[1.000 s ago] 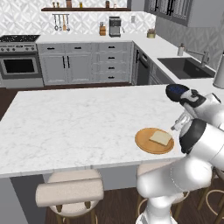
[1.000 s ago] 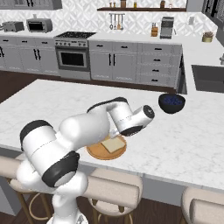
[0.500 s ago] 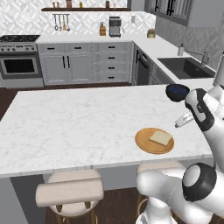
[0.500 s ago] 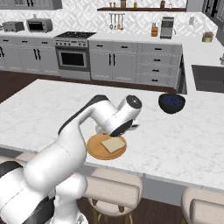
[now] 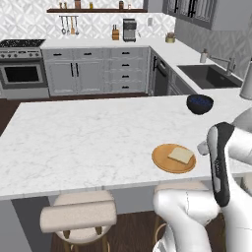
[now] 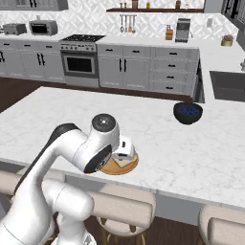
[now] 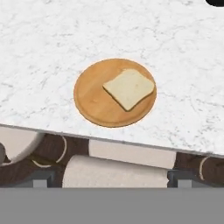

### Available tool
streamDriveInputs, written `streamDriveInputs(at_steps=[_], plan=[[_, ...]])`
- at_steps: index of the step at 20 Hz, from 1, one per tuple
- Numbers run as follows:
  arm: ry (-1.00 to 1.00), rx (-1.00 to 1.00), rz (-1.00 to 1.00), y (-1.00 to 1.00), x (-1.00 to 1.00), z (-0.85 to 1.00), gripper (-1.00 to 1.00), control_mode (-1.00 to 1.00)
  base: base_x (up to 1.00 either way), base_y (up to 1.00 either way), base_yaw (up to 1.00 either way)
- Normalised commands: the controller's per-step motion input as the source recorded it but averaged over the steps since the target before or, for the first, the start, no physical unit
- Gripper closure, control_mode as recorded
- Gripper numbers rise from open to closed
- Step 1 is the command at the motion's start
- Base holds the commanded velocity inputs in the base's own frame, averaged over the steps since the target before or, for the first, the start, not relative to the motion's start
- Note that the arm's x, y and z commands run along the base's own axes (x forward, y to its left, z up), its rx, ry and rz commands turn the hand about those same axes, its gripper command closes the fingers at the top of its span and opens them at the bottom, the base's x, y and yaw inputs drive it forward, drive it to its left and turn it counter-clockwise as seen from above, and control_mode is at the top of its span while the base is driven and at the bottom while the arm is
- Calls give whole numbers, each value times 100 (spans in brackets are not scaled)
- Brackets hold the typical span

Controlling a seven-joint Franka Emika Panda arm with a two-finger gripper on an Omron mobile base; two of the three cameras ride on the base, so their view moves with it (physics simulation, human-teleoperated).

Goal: Start the toaster. Once the lever pops up, take the bread to the plate on the dining counter.

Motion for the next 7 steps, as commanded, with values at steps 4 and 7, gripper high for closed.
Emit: streamDriveInputs(at_steps=[4, 7], plan=[[3, -1, -40, 22, -100, 29, -100, -100, 0, 0, 0], [-5, 0, -10, 38, -100, 25, -100, -100, 0, 0, 0]])
